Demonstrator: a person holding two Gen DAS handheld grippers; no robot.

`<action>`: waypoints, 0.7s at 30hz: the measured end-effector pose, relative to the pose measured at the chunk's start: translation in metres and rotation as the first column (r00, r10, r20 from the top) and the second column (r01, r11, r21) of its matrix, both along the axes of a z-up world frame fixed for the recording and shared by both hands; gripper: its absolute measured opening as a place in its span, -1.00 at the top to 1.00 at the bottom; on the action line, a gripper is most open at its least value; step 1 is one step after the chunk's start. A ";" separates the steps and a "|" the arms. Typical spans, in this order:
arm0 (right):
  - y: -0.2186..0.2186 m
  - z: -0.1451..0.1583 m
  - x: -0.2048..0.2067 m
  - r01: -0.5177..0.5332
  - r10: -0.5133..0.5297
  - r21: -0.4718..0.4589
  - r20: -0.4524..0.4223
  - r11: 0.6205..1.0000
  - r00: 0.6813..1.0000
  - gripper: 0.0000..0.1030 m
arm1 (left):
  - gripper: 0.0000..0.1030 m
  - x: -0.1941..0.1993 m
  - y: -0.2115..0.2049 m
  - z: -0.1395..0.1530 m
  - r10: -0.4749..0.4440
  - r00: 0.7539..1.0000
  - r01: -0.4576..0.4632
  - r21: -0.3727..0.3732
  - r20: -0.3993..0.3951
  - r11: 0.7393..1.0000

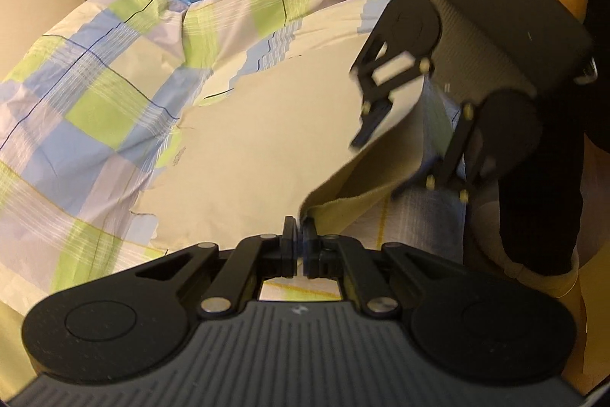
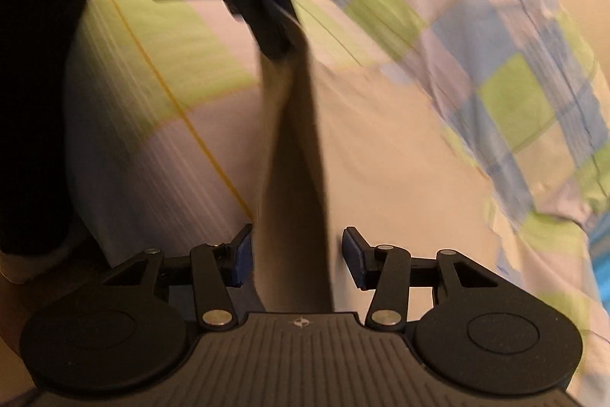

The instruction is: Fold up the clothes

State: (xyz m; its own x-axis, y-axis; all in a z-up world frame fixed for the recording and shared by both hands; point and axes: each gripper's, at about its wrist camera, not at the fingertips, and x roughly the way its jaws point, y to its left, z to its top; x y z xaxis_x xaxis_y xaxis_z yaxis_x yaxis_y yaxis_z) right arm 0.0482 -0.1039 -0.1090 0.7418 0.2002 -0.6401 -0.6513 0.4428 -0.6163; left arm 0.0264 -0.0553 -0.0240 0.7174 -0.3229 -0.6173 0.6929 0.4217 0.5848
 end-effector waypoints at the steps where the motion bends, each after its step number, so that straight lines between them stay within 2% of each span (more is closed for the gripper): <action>1: -0.005 -0.002 0.000 0.012 -0.011 -0.028 0.015 1.000 1.000 0.10 | 0.97 0.001 0.001 -0.002 -0.001 1.000 0.001 0.009 0.003 1.000; 7: -0.029 -0.019 0.005 0.010 -0.002 -0.171 0.047 0.985 0.999 0.05 | 0.97 -0.004 0.003 -0.013 -0.031 0.999 0.029 0.071 0.022 0.997; 12: -0.046 -0.030 0.005 0.004 0.012 -0.226 0.072 0.974 0.997 0.05 | 0.96 -0.007 0.002 -0.023 -0.037 0.999 0.034 0.103 0.034 0.994; 18: -0.066 -0.033 0.010 0.035 -0.013 -0.251 0.091 0.967 0.996 0.09 | 0.91 -0.010 -0.001 -0.046 -0.064 0.997 0.057 0.194 0.030 0.979; 21: -0.078 -0.038 0.013 0.031 -0.008 -0.300 0.077 0.954 0.997 0.10 | 0.85 -0.011 -0.003 -0.055 -0.077 0.996 0.068 0.234 0.032 0.970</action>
State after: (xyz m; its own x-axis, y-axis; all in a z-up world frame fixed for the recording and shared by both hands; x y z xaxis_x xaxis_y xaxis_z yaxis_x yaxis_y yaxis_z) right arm 0.0610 -0.1820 -0.1472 0.7910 -0.0076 -0.6117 -0.5921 0.2418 -0.7687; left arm 0.0151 -0.0587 -0.0793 0.7235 -0.2261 -0.6523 0.6902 0.2204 0.6892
